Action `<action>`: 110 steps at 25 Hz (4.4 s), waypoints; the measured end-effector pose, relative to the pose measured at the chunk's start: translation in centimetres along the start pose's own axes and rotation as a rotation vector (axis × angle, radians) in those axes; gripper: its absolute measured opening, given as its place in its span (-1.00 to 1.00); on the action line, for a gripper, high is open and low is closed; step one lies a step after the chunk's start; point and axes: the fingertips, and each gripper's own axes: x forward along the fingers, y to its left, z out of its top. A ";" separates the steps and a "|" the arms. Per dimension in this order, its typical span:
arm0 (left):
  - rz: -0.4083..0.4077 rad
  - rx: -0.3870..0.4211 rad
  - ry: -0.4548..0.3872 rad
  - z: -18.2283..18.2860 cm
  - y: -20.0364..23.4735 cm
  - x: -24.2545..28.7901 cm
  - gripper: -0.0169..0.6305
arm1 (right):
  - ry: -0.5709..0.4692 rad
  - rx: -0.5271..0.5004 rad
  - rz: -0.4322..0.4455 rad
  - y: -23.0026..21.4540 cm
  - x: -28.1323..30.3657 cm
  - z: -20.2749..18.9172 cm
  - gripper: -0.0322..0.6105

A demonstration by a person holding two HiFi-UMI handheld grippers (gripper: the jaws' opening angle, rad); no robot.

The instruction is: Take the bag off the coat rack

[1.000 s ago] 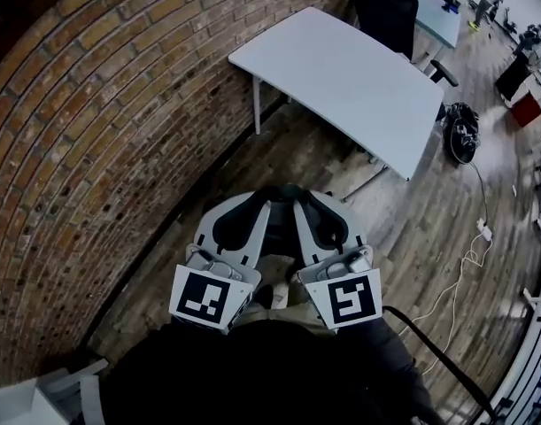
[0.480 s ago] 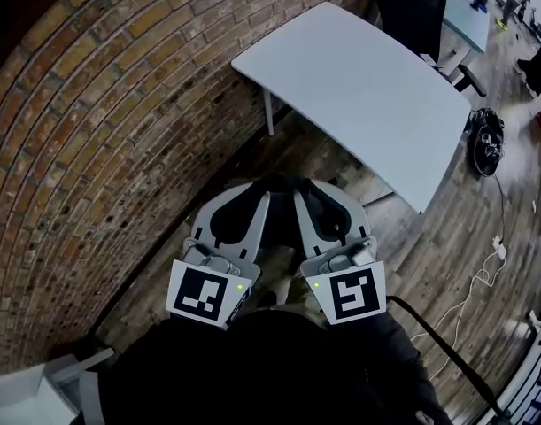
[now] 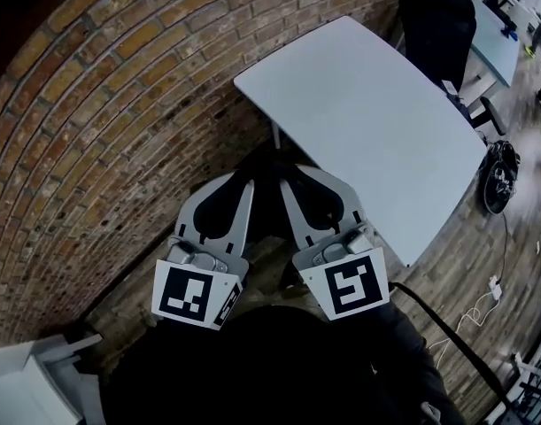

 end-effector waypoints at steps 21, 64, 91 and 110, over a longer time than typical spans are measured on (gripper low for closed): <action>0.020 0.059 -0.309 17.9 6.1 8.2 -0.81 | -0.183 -0.147 0.073 -9.1 9.1 16.2 -0.77; 0.141 -0.122 -0.268 17.5 23.3 34.2 -0.81 | -0.379 -0.189 0.276 -27.5 36.3 15.6 -0.47; 0.209 -0.111 -0.254 17.7 25.8 37.2 -0.81 | -0.041 0.168 -0.005 -31.8 31.8 -0.6 -0.87; 0.158 -0.045 -0.215 17.7 24.9 35.7 -0.63 | -0.109 0.091 0.077 -32.9 39.3 0.5 -0.88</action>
